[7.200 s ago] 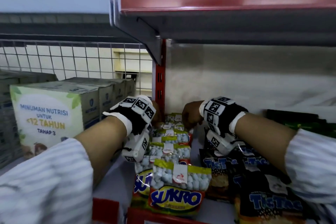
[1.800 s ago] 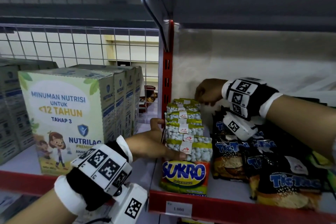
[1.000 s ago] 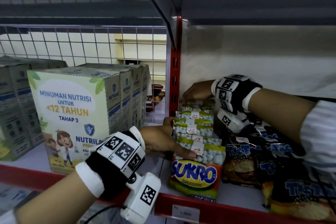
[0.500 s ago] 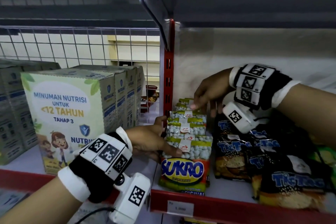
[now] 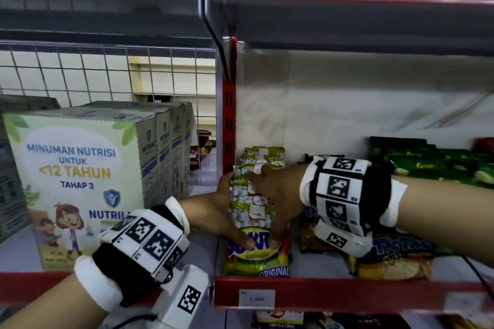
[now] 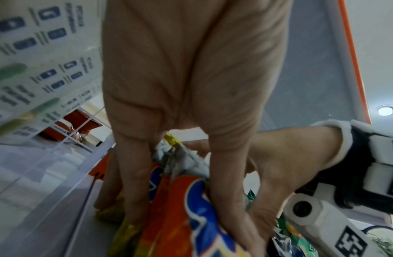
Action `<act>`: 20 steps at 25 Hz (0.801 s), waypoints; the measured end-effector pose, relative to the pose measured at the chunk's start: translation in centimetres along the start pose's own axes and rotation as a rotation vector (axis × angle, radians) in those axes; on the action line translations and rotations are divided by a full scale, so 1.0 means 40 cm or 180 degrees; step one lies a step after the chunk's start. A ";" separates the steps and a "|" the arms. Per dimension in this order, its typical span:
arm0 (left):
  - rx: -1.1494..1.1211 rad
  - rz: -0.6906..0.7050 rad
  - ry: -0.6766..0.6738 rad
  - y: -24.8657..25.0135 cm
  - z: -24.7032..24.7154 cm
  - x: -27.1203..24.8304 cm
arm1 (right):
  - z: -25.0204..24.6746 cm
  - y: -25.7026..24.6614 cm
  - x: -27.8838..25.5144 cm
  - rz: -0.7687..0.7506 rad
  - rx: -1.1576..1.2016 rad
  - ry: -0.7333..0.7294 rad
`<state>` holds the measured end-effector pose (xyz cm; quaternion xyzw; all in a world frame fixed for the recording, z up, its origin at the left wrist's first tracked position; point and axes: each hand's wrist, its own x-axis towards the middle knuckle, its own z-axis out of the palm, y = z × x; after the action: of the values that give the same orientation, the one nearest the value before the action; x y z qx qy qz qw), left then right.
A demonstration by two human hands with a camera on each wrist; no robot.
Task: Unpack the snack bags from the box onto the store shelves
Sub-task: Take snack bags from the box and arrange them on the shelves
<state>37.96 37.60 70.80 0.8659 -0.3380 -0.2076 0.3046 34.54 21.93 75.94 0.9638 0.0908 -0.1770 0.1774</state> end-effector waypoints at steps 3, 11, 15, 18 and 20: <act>0.0107 0.0105 0.0128 0.003 0.009 0.015 | 0.005 0.006 0.021 -0.0003 0.0286 0.0204; -0.0029 0.0093 0.0356 -0.016 0.006 0.026 | 0.023 0.025 0.010 -0.0267 0.1116 0.0513; -0.0145 0.0035 0.0236 -0.004 -0.001 0.012 | -0.033 0.050 -0.061 -0.0061 0.1170 0.0539; 0.0096 -0.0052 0.0366 0.035 -0.025 -0.011 | -0.071 0.101 -0.151 0.0315 0.1180 0.0612; 0.0324 -0.0103 0.0684 0.072 -0.052 -0.018 | -0.067 0.141 -0.205 0.0564 0.1155 0.0541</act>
<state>37.31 37.23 74.35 0.9029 -0.2995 -0.1010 0.2913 29.17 16.84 83.08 0.9956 -0.0130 -0.0923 0.0075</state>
